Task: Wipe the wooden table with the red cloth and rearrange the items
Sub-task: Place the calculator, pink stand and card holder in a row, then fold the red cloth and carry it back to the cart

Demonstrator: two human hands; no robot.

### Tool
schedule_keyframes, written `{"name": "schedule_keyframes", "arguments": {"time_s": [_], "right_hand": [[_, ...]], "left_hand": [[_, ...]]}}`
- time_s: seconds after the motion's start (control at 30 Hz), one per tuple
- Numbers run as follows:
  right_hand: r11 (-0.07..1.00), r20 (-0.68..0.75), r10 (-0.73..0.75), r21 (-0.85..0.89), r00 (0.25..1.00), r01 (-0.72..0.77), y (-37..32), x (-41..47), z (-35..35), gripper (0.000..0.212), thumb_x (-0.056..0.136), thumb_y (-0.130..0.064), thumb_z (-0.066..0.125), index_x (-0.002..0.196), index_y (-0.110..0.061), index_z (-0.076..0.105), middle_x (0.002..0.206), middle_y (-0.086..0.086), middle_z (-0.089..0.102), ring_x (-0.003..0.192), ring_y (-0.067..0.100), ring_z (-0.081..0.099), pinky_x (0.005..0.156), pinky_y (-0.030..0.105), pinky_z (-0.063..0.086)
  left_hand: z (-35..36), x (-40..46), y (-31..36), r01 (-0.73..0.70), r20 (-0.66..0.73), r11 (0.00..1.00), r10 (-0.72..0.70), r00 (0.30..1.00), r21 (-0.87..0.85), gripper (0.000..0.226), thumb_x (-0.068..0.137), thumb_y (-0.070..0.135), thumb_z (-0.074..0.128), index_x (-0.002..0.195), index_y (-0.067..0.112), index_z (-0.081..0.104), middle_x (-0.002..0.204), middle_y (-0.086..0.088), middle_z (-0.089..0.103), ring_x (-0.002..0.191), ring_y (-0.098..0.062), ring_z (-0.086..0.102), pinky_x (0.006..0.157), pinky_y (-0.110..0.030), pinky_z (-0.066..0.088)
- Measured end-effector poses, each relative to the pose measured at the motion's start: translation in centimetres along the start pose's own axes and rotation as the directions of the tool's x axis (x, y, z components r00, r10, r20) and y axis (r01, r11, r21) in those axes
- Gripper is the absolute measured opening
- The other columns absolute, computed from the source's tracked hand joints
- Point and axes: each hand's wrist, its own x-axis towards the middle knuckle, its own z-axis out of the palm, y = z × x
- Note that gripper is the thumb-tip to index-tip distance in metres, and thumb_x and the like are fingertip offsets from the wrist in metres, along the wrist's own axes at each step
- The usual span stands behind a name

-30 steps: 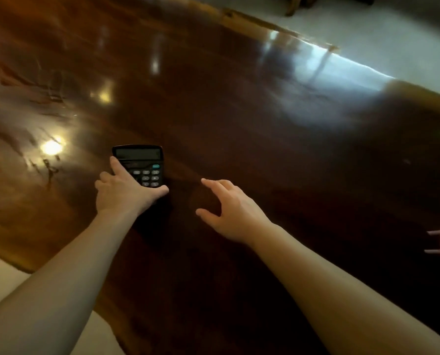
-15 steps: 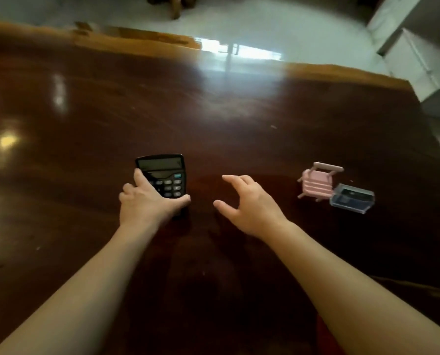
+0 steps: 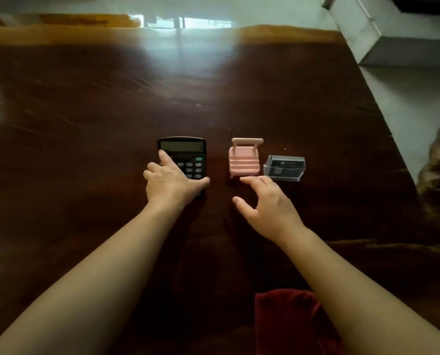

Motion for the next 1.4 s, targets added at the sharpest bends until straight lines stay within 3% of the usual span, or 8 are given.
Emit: {"name": "schedule_keyframes", "arguments": {"time_s": [0.27, 0.63, 0.7, 0.8, 0.97, 1.2, 1.3, 1.4], "right_hand": [[1.000, -0.014, 0.019, 0.020, 1.000, -0.019, 4.1, -3.2, -0.6, 0.051, 0.093, -0.046, 0.063, 0.139, -0.028, 0.052, 0.132, -0.006, 0.056, 0.120, 0.011, 0.051, 0.090, 0.026, 0.044], [0.998, -0.010, 0.004, 0.062, 1.000, -0.003, 6.4, -6.3, -1.5, 0.050, 0.093, -0.044, 0.064, 0.138, -0.027, 0.053, 0.126, -0.008, 0.056, 0.109, 0.007, 0.053, 0.087, 0.032, 0.053], [0.998, 0.009, -0.009, 0.055, 1.000, 0.008, 6.8, -7.0, -1.7, 0.049, 0.093, -0.044, 0.064, 0.137, -0.027, 0.054, 0.127, -0.009, 0.056, 0.103, 0.005, 0.054, 0.085, 0.030, 0.053], [0.999, 0.064, -0.014, 0.044, 0.998, 0.012, 7.5, -8.5, -2.3, 0.049, 0.093, -0.046, 0.065, 0.137, -0.028, 0.054, 0.129, -0.011, 0.057, 0.101, 0.003, 0.053, 0.087, 0.029, 0.052], [1.000, 0.156, -0.004, -0.001, 0.988, 0.005, 9.2, -12.5, -3.0, 0.050, 0.092, -0.045, 0.067, 0.136, -0.027, 0.056, 0.127, -0.011, 0.058, 0.092, 0.000, 0.047, 0.085, 0.024, 0.046], [0.993, 0.281, 0.091, -0.095, 0.955, -0.067, 11.5, -17.2, -3.0, 0.057, 0.091, -0.052, 0.063, 0.141, -0.028, 0.051, 0.135, -0.009, 0.055, 0.117, 0.009, 0.051, 0.093, 0.031, 0.051], [0.983, 0.326, 0.157, -0.140, 0.932, -0.117, 12.3, -18.5, -2.2, 0.062, 0.089, -0.056, 0.063, 0.143, -0.029, 0.047, 0.137, -0.008, 0.053, 0.123, 0.012, 0.049, 0.094, 0.033, 0.051], [0.973, 0.360, 0.214, -0.158, 0.908, -0.166, 13.1, -19.5, -1.5, 0.063, 0.088, -0.054, 0.066, 0.143, -0.030, 0.046, 0.132, -0.008, 0.056, 0.120, 0.013, 0.051, 0.092, 0.035, 0.052]], "left_hand": [[2.6, -0.3, 2.5, 0.003, -0.008, 0.996, -0.002, 1.000, 0.092, 0.140, 0.052, 0.085, 0.070, 0.153, 0.007, 0.011, 0.135, -0.026, 0.043, 0.121, -0.040, 0.044, 0.089, -0.046, 0.049], [3.0, -0.9, 2.3, 0.062, 0.035, 0.990, -0.067, 0.997, 0.130, 0.144, 0.048, 0.094, 0.062, 0.156, 0.012, 0.011, 0.141, -0.025, 0.041, 0.126, -0.041, 0.043, 0.095, -0.050, 0.047], [2.7, -2.3, 1.9, -0.013, -0.025, 0.988, 0.018, 1.000, 0.152, 0.139, 0.053, 0.096, 0.055, 0.154, 0.010, 0.015, 0.142, -0.024, 0.040, 0.126, -0.041, 0.043, 0.096, -0.052, 0.046], [3.0, -5.7, 1.4, -0.275, -0.073, 0.959, 0.280, 0.957, 0.072, 0.110, 0.071, 0.077, 0.064, 0.148, 0.007, 0.029, 0.138, -0.020, 0.046, 0.123, -0.039, 0.045, 0.098, -0.051, 0.045], [4.2, -12.9, 0.8, -0.487, 0.234, 0.861, 0.509, 0.828, -0.150, 0.068, 0.080, 0.060, 0.067, 0.132, 0.019, 0.054, 0.124, -0.005, 0.057, 0.118, -0.024, 0.052, 0.102, -0.041, 0.045], [8.0, -19.6, 0.3, -0.490, 0.561, 0.863, 0.470, 0.681, -0.127, 0.070, 0.080, 0.067, 0.064, 0.134, 0.024, 0.056, 0.126, 0.002, 0.058, 0.116, -0.017, 0.055, 0.096, -0.033, 0.049], [9.2, -21.4, 0.5, -0.485, 0.603, 0.866, 0.451, 0.657, -0.119, 0.070, 0.076, 0.067, 0.067, 0.132, 0.026, 0.056, 0.123, 0.003, 0.058, 0.110, -0.016, 0.058, 0.091, -0.032, 0.051], [10.3, -23.0, 0.7, -0.454, 0.585, 0.886, 0.421, 0.693, -0.100, 0.067, 0.074, 0.060, 0.075, 0.128, 0.026, 0.057, 0.122, 0.001, 0.053, 0.108, -0.021, 0.059, 0.089, -0.035, 0.051]]}}
